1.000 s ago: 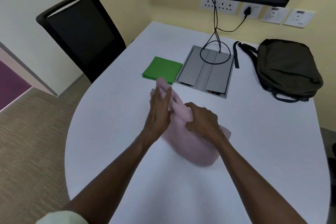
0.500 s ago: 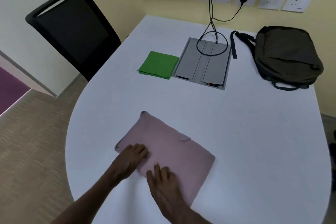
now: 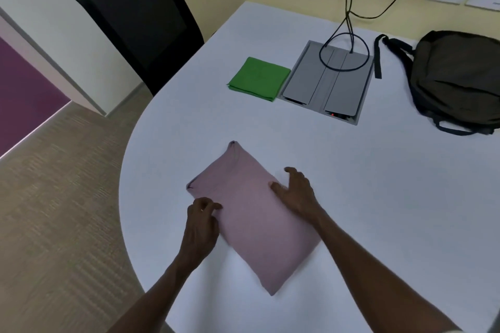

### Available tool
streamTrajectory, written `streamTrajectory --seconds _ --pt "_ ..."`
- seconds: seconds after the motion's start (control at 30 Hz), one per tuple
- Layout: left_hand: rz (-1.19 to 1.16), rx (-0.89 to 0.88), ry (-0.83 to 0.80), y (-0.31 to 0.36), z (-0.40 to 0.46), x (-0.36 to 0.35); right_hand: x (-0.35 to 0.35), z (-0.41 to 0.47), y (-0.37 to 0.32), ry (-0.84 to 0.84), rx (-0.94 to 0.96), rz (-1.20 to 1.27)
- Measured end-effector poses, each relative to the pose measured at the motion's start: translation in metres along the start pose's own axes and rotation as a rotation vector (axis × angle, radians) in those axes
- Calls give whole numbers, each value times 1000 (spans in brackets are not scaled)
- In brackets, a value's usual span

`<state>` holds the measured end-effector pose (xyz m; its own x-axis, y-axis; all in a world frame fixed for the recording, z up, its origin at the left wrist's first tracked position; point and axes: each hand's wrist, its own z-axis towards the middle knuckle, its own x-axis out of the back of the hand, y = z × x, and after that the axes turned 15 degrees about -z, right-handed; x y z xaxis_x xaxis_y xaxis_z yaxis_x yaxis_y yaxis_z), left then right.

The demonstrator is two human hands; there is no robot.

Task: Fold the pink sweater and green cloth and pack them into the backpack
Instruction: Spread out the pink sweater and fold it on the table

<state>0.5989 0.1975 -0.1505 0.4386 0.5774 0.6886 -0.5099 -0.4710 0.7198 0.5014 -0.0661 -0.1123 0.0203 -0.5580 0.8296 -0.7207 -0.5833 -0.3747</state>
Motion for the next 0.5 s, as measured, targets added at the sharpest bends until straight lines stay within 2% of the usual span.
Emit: streamTrajectory --seconds 0.1,0.37,0.5 --pt "-116 148 122 14 -9 -14 4 2 12 -212 -98 213" --pt "-699 947 324 50 -10 -39 1 3 19 -286 -117 264" --pt "-731 998 293 47 -10 -50 0 4 21 -271 -95 266"
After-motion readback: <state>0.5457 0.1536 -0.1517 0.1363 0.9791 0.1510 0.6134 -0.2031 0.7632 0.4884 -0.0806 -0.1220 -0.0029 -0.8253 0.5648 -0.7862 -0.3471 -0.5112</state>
